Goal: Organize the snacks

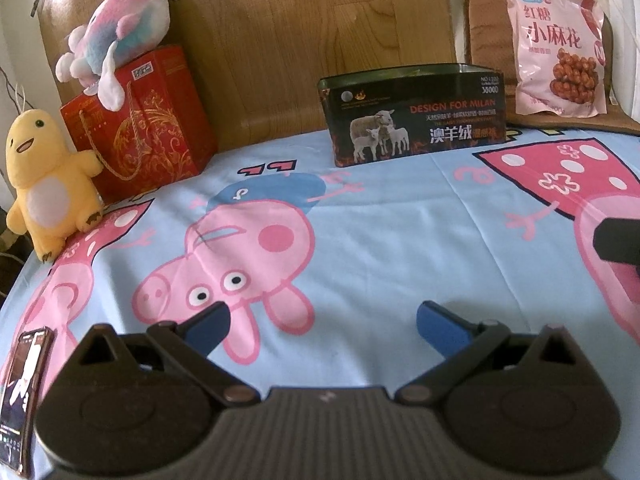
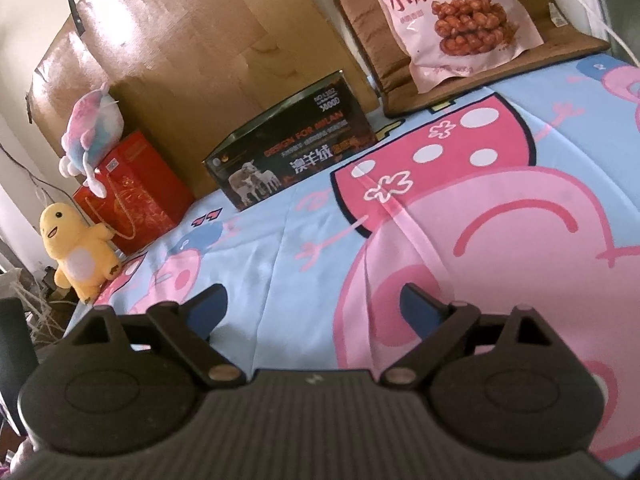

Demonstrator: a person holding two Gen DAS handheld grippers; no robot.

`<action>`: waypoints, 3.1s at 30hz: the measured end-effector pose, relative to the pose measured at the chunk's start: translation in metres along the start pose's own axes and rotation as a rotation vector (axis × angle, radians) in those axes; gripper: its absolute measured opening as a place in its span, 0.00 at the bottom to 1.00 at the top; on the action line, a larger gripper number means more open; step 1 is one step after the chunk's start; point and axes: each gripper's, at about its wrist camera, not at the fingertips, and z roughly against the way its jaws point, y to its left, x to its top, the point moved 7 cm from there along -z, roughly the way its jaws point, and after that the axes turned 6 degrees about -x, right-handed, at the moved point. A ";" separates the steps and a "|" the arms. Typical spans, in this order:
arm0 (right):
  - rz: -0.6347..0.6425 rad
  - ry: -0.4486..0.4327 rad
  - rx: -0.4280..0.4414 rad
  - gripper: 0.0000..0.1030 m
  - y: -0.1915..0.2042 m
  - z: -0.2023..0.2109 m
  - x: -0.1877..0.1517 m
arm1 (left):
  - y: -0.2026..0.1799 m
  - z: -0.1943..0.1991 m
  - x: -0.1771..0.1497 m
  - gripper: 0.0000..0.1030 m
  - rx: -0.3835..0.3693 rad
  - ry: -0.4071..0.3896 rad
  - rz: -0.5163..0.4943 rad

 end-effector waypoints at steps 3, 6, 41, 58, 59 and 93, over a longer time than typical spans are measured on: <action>0.010 -0.028 -0.021 0.93 -0.001 0.002 0.002 | 0.001 0.001 0.000 1.00 0.000 -0.006 0.005; 0.015 -0.040 -0.026 0.94 -0.001 0.003 0.003 | 0.002 0.001 0.000 1.00 0.005 -0.008 0.005; 0.067 -0.013 -0.003 0.94 0.010 -0.003 -0.003 | 0.037 0.016 0.011 1.00 0.151 -0.115 0.009; 0.075 0.003 0.005 0.94 0.011 -0.007 -0.005 | 0.054 0.023 0.015 1.00 0.261 -0.158 -0.026; 0.075 0.003 0.005 0.94 0.011 -0.007 -0.005 | 0.052 0.022 0.014 1.00 0.236 -0.148 -0.017; 0.056 0.001 0.011 0.95 0.005 -0.006 -0.001 | 0.000 0.024 0.012 1.00 -0.078 -0.024 0.029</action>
